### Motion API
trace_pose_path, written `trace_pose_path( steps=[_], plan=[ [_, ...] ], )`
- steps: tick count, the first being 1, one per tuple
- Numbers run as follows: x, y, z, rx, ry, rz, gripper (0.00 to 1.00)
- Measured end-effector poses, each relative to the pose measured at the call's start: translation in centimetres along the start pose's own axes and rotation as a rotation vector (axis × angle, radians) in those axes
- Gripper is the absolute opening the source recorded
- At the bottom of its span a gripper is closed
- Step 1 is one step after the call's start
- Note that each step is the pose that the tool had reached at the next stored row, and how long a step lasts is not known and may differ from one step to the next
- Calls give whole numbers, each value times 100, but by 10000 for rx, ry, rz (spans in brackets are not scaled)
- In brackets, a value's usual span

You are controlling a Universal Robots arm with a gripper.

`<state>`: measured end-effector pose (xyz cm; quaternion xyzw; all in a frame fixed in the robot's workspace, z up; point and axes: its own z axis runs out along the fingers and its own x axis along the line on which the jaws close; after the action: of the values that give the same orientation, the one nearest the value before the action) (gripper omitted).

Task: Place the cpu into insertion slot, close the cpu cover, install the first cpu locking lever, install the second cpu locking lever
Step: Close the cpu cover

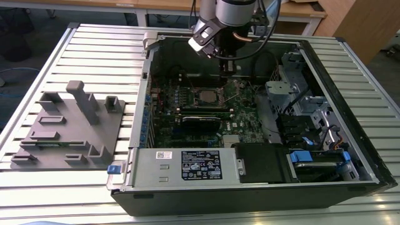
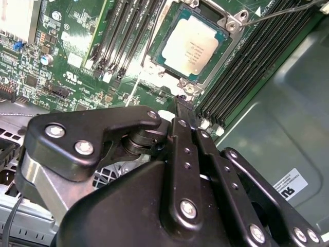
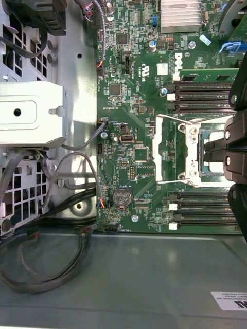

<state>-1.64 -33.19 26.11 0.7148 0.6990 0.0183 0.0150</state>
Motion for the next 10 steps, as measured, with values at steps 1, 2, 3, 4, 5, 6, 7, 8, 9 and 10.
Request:
trace_pose_path(
  steps=[1,2,3,4,5,6,7,8,9,10],
  plan=[
    [1,5,1,0,0,0,10],
    [1,10,2,0,0,0,10],
    [2,15,2,0,0,0,10],
    [3,21,3,0,0,1,10],
    [4,27,4,0,1,1,10],
    [5,32,5,0,0,2,10],
    [6,38,6,0,0,3,10],
    [8,43,7,0,1,3,10],
    [10,48,8,0,0,4,10],
    [12,53,9,0,0,5,10]
  ],
)
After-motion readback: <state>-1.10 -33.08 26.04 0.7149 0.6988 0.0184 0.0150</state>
